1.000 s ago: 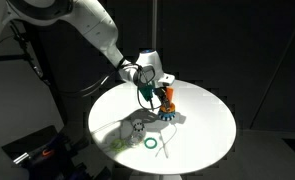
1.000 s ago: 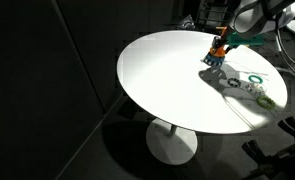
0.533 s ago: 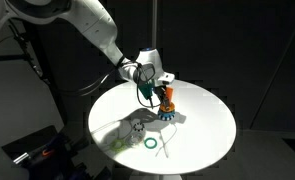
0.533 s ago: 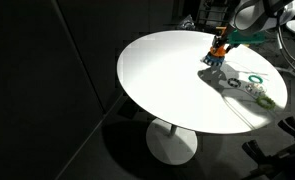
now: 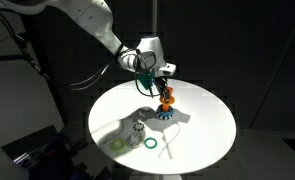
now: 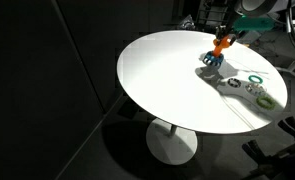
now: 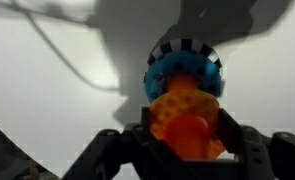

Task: Remove the orange circular object from the wooden object

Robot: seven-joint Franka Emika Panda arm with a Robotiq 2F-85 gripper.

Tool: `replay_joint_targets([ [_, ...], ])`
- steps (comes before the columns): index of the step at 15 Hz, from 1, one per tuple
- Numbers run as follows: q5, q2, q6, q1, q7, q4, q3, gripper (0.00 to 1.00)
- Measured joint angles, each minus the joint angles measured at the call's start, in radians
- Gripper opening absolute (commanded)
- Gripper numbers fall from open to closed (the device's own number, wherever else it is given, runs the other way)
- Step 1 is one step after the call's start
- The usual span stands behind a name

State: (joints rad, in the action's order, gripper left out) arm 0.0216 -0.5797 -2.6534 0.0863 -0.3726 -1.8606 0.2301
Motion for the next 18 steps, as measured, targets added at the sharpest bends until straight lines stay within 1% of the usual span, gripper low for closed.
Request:
replay_joint_targets([
  [10, -0.034, 0.109, 0.06, 0.0, 0.0, -0.006, 0.001, 0.4],
  [16, -0.035, 0.148, -0.001, -0.007, 0.0, -0.034, -0.002, 0.4],
  [17, -0.035, 0.151, -0.008, -0.007, 0.0, -0.04, -0.002, 0.63],
  [18, -0.035, 0.155, -0.011, -0.007, 0.0, -0.046, -0.002, 0.79],
])
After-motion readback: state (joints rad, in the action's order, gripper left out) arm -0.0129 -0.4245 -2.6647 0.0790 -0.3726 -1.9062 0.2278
